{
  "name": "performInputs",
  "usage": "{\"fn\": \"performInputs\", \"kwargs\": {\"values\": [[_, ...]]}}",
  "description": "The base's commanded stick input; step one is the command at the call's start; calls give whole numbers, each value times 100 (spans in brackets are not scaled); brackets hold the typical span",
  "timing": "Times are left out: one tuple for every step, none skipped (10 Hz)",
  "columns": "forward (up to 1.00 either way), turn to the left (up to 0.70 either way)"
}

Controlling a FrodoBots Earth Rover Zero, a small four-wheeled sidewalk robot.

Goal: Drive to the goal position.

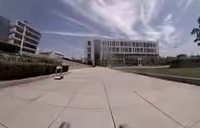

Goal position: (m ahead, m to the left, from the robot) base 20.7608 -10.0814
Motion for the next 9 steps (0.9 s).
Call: {"fn": "performInputs", "kwargs": {"values": [[70, 0], [70, 0], [70, 0], [70, 0], [70, -4], [70, -35], [70, -34], [70, -18], [70, -2]]}}
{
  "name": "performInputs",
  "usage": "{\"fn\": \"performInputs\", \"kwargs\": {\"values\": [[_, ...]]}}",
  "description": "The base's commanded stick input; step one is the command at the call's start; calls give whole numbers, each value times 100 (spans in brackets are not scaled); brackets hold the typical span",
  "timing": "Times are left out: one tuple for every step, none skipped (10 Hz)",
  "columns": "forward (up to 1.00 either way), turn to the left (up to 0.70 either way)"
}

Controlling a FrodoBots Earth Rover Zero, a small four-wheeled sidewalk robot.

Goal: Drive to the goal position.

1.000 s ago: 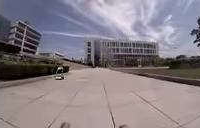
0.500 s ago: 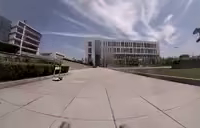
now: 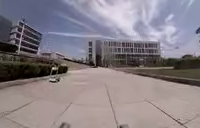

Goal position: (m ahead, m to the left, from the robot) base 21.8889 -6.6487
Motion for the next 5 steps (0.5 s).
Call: {"fn": "performInputs", "kwargs": {"values": [[70, 0], [70, 0], [70, 0], [70, 0], [70, 0]]}}
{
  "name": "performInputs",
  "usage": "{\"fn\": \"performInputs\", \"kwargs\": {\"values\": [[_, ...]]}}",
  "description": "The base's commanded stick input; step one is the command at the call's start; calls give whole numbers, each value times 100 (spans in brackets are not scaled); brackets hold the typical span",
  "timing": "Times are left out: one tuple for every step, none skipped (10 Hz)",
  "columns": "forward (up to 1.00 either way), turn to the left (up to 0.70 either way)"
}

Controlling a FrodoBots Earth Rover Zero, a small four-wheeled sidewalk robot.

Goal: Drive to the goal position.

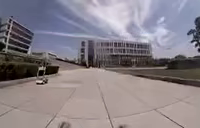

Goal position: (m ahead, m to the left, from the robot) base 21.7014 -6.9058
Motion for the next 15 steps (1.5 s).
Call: {"fn": "performInputs", "kwargs": {"values": [[70, 0], [70, 0], [70, 0], [70, 0], [70, 0], [70, 0], [70, 0], [70, 0], [70, 0], [70, 0], [70, 0], [70, 0], [70, 0], [70, 0], [70, 0]]}}
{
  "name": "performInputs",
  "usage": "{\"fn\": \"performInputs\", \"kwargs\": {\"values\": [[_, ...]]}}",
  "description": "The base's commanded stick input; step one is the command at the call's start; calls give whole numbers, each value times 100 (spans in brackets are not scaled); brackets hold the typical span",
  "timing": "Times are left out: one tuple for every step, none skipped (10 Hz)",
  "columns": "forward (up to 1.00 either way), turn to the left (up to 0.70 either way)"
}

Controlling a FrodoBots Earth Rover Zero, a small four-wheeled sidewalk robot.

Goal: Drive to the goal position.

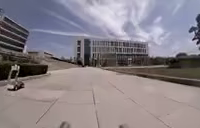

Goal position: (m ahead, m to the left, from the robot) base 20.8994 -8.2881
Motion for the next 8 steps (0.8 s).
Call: {"fn": "performInputs", "kwargs": {"values": [[70, 0], [70, 0], [70, 0], [70, 0], [70, 0], [70, 0], [70, 0], [70, 0]]}}
